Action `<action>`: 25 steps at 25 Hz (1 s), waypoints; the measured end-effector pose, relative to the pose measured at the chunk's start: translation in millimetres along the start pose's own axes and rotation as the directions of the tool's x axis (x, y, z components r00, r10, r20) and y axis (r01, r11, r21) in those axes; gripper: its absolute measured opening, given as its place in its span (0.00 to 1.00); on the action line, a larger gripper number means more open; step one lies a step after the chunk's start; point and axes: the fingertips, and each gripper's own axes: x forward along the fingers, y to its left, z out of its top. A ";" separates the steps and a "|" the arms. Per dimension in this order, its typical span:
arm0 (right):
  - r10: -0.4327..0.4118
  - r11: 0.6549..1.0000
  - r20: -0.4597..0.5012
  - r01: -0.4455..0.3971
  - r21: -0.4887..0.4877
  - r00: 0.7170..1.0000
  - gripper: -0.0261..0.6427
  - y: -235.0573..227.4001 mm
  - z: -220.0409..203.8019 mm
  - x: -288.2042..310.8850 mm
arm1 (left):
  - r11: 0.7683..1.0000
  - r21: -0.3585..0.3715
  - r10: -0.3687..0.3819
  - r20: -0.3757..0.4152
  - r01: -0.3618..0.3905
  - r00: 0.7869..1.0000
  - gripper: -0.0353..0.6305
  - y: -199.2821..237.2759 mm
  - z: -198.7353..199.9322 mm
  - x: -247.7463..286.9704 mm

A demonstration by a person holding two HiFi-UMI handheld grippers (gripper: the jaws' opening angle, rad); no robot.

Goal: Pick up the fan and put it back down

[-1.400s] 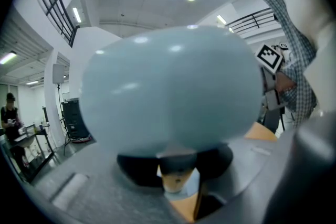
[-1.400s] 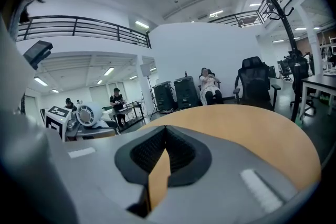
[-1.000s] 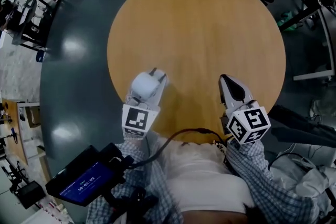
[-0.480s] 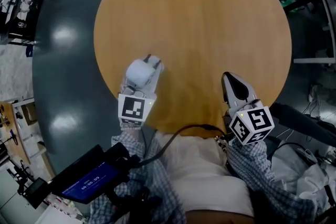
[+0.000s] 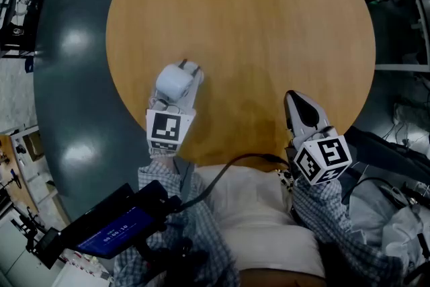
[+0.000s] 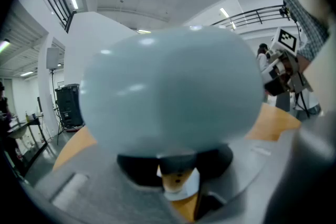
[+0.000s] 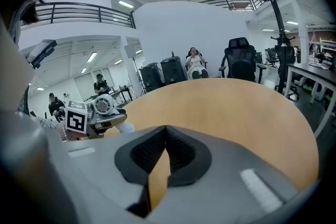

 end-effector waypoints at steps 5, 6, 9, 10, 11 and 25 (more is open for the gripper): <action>-0.017 1.000 -0.010 0.018 0.008 1.000 0.04 0.3 -2.9 -8.5 | 1.000 -0.001 -0.008 -0.005 0.008 1.000 0.24 0.4 -3.1 0.8; -0.020 1.000 -0.013 0.020 0.009 1.000 0.04 0.2 -2.9 -10.0 | 1.000 -0.007 -0.008 -0.002 0.008 1.000 0.24 1.3 -1.9 1.4; -0.025 1.000 -0.024 0.025 0.014 0.999 0.04 -0.8 -6.9 -13.6 | 0.999 -0.032 -0.003 0.007 0.004 1.000 0.24 3.4 -1.1 4.2; -0.026 1.000 -0.026 0.026 0.015 0.999 0.04 -1.1 -8.5 -14.1 | 0.999 -0.036 -0.002 0.009 0.003 1.000 0.24 4.3 -1.6 5.3; -0.027 0.999 -0.027 0.027 0.016 0.999 0.04 -0.7 -9.3 -14.5 | 0.999 -0.040 -0.002 0.010 0.002 1.000 0.24 5.7 -2.0 6.0; -0.007 1.000 -0.034 0.008 0.012 0.999 0.04 -9.8 -8.2 -9.7 | 0.991 -0.135 -0.008 0.006 0.009 1.000 0.36 -0.2 -1.6 22.0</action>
